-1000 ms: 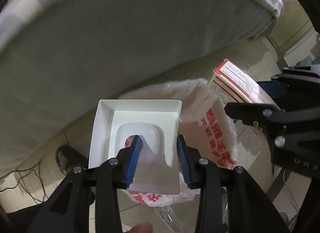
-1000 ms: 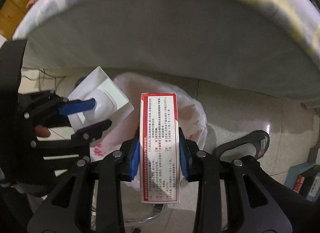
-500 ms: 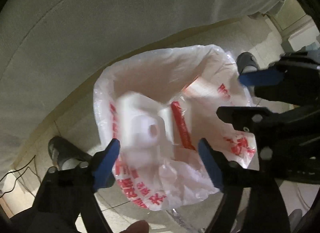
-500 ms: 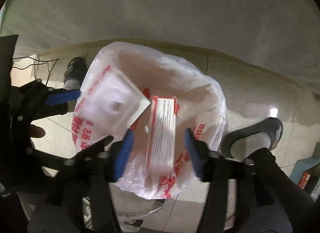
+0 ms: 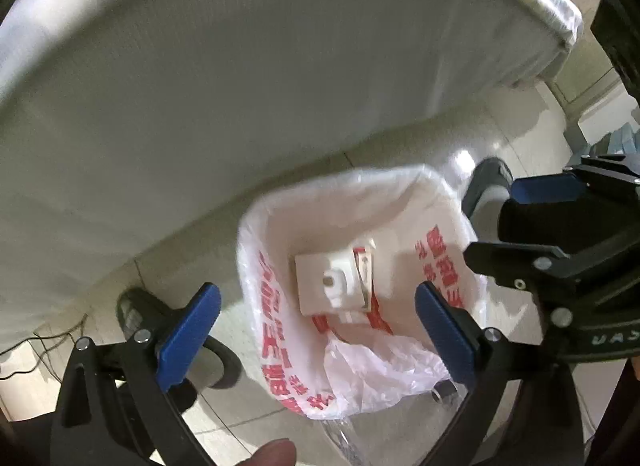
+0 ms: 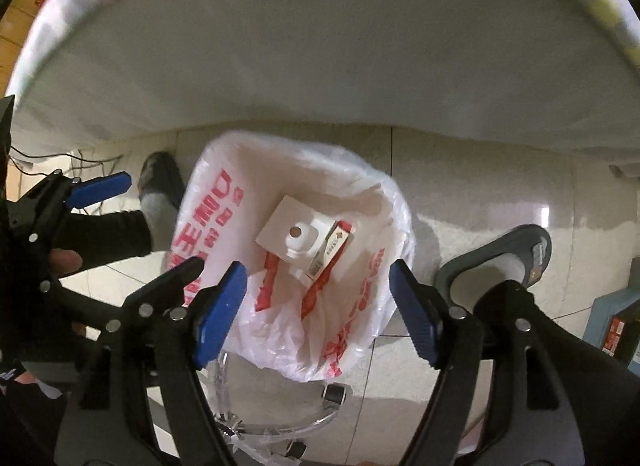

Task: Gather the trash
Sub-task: 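Move both tools back over the bed toward the remaining items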

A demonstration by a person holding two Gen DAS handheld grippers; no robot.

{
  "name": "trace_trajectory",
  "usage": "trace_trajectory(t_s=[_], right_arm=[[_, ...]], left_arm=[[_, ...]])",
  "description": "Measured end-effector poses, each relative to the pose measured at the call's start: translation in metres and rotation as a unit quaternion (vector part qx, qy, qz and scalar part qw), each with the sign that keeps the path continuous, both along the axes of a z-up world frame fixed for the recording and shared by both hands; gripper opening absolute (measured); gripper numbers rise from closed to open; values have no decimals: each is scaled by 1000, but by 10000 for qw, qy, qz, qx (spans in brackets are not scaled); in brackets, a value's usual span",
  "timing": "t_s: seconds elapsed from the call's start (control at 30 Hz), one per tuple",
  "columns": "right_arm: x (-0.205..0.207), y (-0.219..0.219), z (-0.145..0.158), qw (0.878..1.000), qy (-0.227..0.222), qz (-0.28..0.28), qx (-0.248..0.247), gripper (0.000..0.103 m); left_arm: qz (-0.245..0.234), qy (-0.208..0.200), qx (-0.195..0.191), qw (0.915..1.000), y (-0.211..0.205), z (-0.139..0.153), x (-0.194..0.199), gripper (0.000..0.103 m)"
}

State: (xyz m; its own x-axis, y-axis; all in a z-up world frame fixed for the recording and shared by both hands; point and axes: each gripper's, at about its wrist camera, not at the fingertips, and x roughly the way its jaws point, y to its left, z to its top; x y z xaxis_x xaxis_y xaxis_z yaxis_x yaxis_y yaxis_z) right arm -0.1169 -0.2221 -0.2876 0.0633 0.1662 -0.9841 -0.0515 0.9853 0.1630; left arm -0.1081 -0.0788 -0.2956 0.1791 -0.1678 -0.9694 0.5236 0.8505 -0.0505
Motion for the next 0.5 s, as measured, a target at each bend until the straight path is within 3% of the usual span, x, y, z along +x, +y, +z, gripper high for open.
trace_trajectory(t_s=[0.1, 0.23, 0.5], right_arm=[[0, -5, 32, 9991, -325, -171, 210, 73], [-3, -8, 78, 9969, -763, -195, 71, 79], [6, -24, 168, 9872, -1569, -301, 8, 79]], left_arm=[[3, -262, -10, 9997, 1, 20, -2, 95], [-24, -648, -84, 9979, 3, 54, -7, 95], [770, -1230, -360, 9888, 32, 128, 17, 95]])
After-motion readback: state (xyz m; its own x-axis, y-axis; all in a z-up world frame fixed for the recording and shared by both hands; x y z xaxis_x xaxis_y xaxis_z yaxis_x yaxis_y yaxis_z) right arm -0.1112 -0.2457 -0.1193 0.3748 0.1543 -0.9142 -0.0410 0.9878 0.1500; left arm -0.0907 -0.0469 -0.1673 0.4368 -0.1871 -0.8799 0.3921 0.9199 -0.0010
